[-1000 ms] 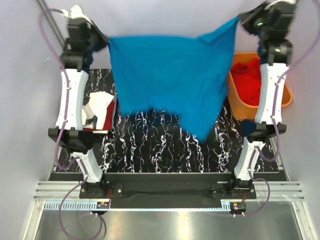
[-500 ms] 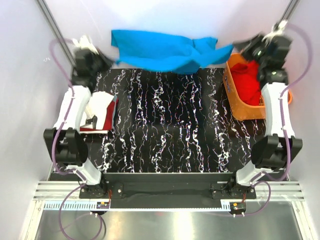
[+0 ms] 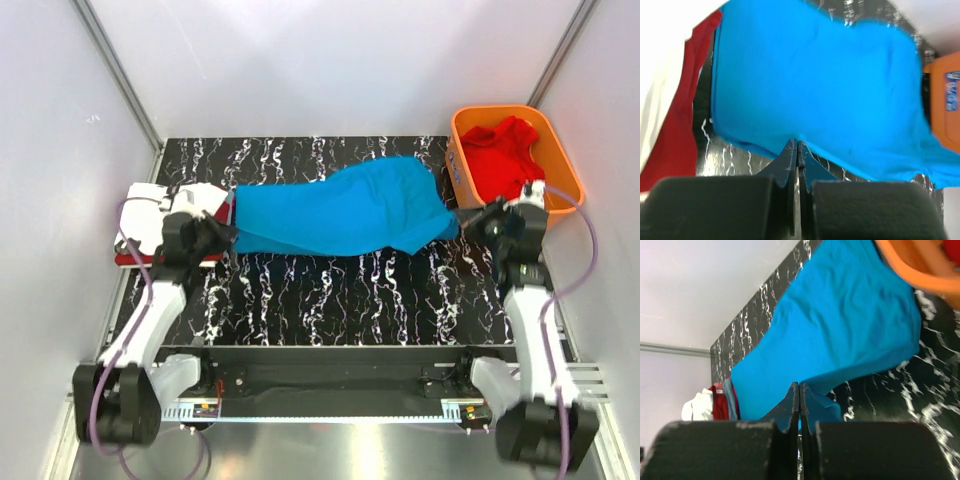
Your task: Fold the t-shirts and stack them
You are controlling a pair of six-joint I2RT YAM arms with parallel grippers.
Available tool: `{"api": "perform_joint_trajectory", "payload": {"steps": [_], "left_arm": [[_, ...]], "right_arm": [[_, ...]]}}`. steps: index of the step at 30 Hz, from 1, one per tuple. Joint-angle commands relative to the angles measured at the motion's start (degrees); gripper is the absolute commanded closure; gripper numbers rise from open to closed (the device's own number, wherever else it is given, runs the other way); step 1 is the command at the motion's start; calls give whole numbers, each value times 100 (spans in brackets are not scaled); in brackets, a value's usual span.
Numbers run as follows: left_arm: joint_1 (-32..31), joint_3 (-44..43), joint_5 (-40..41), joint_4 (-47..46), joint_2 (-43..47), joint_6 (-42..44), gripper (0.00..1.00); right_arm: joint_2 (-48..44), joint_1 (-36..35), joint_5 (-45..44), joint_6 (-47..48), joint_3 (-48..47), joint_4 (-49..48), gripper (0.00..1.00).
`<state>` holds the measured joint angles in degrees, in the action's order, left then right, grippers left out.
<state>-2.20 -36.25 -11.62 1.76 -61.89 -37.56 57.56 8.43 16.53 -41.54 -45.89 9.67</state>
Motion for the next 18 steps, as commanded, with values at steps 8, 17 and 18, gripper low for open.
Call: {"api": "perform_joint_trajectory", "payload": {"steps": [8, 17, 18], "left_arm": [[-70, 1304, 274, 1429, 2768, 188, 100], [-281, 1604, 617, 1793, 3781, -419, 100], [-281, 1543, 625, 1749, 3589, -393, 100]], "right_arm": [[-3485, 19, -1082, 525, 1073, 2415, 100], [-3342, 10, -511, 286, 1179, 2408, 100], [-3191, 10, -502, 295, 1057, 2277, 100]]}}
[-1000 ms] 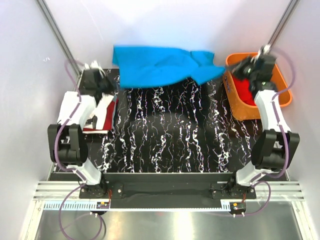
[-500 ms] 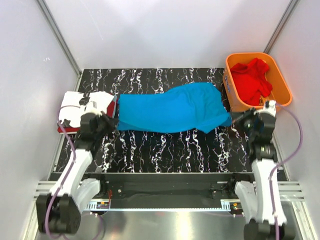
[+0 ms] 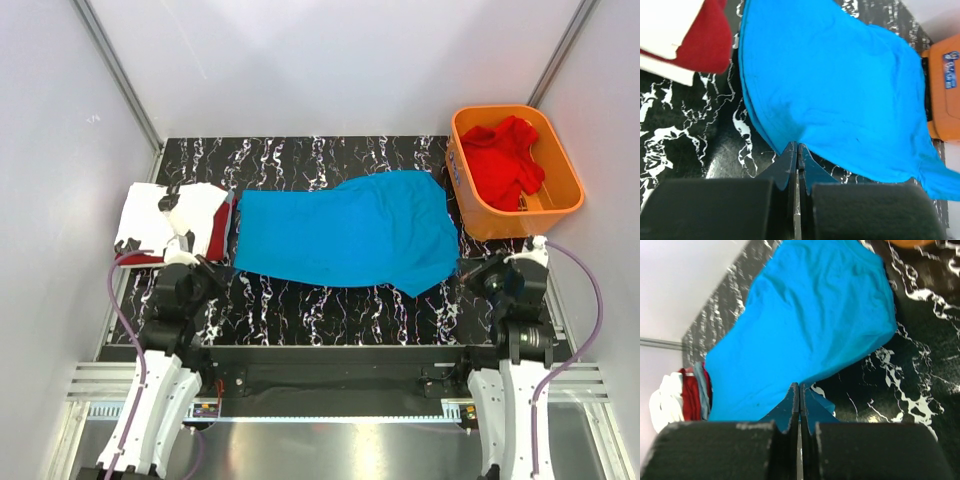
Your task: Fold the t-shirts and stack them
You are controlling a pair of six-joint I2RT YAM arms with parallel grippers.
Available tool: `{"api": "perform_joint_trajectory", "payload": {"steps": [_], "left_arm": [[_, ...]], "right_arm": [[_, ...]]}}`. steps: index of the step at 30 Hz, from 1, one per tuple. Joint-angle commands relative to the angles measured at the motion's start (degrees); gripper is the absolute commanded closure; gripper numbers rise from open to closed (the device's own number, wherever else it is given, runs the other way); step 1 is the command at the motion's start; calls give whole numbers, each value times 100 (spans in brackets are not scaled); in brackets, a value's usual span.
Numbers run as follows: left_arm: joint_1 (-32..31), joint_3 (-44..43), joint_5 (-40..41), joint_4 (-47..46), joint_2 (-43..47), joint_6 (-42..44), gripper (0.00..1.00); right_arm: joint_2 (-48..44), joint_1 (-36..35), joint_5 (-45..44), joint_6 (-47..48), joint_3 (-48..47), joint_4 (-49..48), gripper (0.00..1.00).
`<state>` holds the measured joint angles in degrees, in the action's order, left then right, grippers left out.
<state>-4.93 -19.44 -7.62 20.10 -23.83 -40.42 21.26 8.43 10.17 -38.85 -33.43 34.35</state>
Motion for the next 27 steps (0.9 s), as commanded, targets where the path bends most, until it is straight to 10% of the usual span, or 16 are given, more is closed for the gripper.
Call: {"api": "perform_joint_trajectory", "payload": {"steps": [1, 27], "left_arm": [[-8, -235, 208, -128, -340, -80, 100], [71, -1729, 1096, -999, -3494, 184, 100]], "right_arm": [[580, 10, 160, 35, -251, -270, 100], [4816, 1, 55, 475, -2342, -1791, 100]]}}
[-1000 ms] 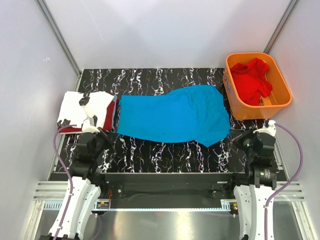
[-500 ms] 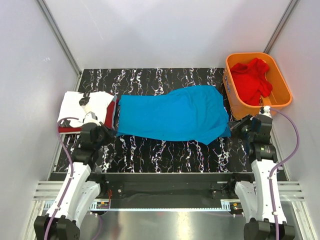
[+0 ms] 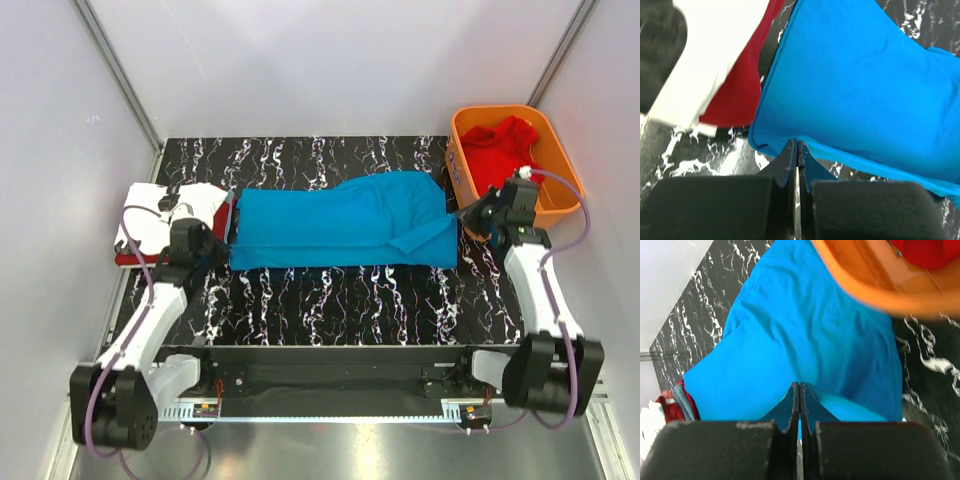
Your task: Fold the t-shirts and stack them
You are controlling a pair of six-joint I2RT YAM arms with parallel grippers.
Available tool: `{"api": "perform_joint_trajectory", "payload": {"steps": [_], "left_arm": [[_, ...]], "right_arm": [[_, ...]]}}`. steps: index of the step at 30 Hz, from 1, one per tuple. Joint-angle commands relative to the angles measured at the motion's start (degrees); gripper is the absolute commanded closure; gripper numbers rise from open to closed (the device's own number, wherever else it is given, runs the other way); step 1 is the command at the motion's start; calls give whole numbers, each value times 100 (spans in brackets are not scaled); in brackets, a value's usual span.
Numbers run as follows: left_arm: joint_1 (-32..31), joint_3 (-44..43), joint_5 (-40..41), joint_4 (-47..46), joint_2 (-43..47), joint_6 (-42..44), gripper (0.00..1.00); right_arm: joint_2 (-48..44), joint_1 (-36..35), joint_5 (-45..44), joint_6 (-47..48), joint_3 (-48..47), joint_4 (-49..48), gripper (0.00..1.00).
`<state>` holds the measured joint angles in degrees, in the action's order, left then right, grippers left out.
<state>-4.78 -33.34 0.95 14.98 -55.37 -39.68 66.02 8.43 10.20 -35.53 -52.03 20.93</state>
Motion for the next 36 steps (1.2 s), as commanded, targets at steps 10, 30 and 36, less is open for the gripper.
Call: {"api": "perform_joint_trajectory", "payload": {"steps": [10, 30, 36], "left_arm": [[91, -744, 160, -988, -1598, 127, 100], [161, -1464, 335, -980, -2610, 233, 100], [179, -1657, 248, -910, -2742, 382, 75]], "right_arm": [[1817, -253, -175, 327, -1555, -353, 100], [3426, -807, -685, 617, -3286, -1, 100], [3630, -966, -905, 687, -3833, 360, 39]]}}
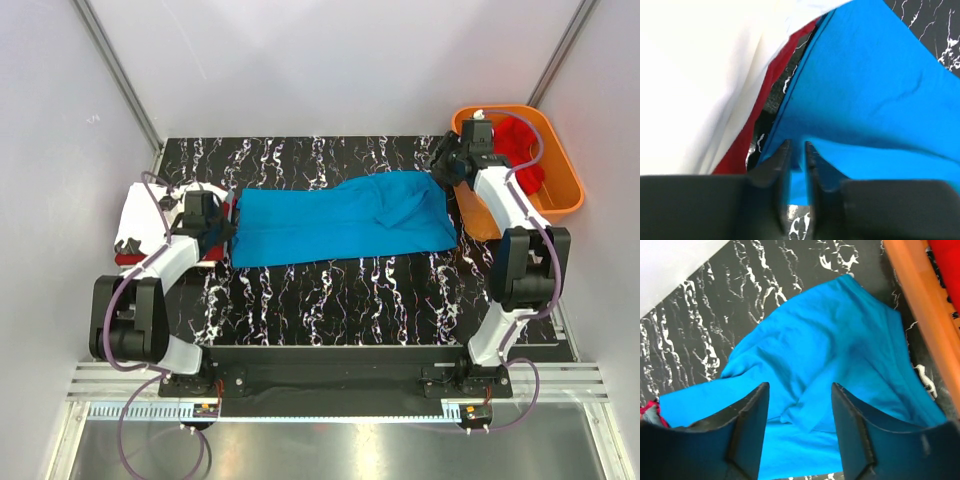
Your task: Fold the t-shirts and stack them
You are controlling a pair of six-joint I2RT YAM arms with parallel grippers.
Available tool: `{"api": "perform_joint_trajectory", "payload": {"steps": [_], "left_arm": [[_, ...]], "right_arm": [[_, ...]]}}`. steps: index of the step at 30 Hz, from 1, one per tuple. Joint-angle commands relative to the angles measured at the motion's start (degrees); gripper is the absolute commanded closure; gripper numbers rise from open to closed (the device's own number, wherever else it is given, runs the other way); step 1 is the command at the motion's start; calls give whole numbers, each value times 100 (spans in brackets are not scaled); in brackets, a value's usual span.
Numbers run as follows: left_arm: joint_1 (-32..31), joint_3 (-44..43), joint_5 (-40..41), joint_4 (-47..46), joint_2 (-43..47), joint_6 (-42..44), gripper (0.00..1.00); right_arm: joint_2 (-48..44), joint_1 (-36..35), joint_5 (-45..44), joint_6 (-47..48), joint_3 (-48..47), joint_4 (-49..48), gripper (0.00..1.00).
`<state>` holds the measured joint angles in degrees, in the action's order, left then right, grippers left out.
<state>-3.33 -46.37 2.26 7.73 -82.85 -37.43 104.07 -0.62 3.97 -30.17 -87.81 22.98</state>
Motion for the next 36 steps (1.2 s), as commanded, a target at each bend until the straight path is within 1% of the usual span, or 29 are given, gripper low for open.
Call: {"api": "perform_joint_trajectory", "payload": {"steps": [1, 3, 4, 5, 6, 7, 8, 9, 10, 11, 12, 13, 14, 15, 16, 17, 19, 21, 23, 24, 25, 29, 30, 33, 36], "left_arm": [[34, -364, 117, -149, 49, 218, 75], [26, -312, 152, -105, 321, 254, 69], [17, -224, 143, -105, 426, 280, 66], [-9, -180, 126, -105, 654, 298, 60], [-27, -145, 143, 8, 752, 298, 57], [-44, -31, 152, 44, 883, 298, 55], [-79, 40, 108, 106, 1015, 280, 53], [-97, 145, 56, 98, 1295, 254, 52], [-97, 285, -15, 71, 1437, 175, 51], [-115, 547, -181, 28, 1577, 131, 50], [-124, 707, -200, 18, 1909, 78, 48], [-124, 856, -200, 1, 2061, -9, 46], [-132, 1162, -365, -43, 2245, -62, 43], [-133, 1313, -384, -78, 2403, -106, 38], [-133, 1454, -402, -113, 2727, -185, 31], [-141, 1621, -367, -148, 2878, -229, 26], [-141, 1973, -323, -175, 3246, -317, 18], [-141, 2192, -305, -114, 3397, -361, 16], [-141, 2290, -323, -44, 3495, -475, 7], [-133, 2351, -323, -8, 3504, -545, 3], [-133, 2369, -297, 27, 3451, -703, 1], [-133, 2387, -253, 212, 3337, -1081, 1], [-133, 2404, -253, 168, 3302, -1152, 1], [-133, 2562, -253, 19, 3240, -1495, 5], [-124, 2703, -253, -201, 3187, -1758, 9]], "right_arm": [[-307, -61, -282, 161, -158, 110, 39], [-615, -78, -352, 178, 263, -57, 39], [-929, -87, -361, 196, 560, -74, 40], [-1107, -96, -362, 196, 737, -101, 42], [-1282, -105, -335, 153, 939, -136, 48], [-1676, -105, -318, 109, 1437, -249, 50], [-1880, -96, -265, -31, 1721, -329, 52], [-2108, -96, -230, -119, 2028, -460, 52], [-2545, -96, -230, -216, 2336, -688, 53], [-2776, -96, -221, -461, 2965, -829, 53], [-3248, -105, -204, -611, 3311, -987, 52], [-3496, -131, -177, -752, 4002, -1372, 52], [-3734, -209, -264, -1023, 4348, -1602, 52], [-3945, -280, -361, -1165, 4656, -1795, 52], [-4234, -454, -527, -1279, 5129, -2041, 51], [-4324, -517, -650, -1394, 5290, -2096, 50], [-4378, -597, -836, -1675, 5589, -2166, 45], [-4282, -632, -976, -1895, 5713, -2219, 41], [-4168, -641, -1204, -2105, 5836, -2246, 34], [-4045, -641, -1266, -2141, 5845, -2246, 34], [-3974, -641, -1336, -2151, 5828, -2246, 34], [-3658, -632, -1749, -2396, 5731, -2254, 36], [-3518, -641, -1794, -2432, 5731, -2428, 38], [-3141, -632, -2004, -2598, 5749, -2676, 43], [-2693, -632, -2084, -2713, 5626, -2860, 44]]}}
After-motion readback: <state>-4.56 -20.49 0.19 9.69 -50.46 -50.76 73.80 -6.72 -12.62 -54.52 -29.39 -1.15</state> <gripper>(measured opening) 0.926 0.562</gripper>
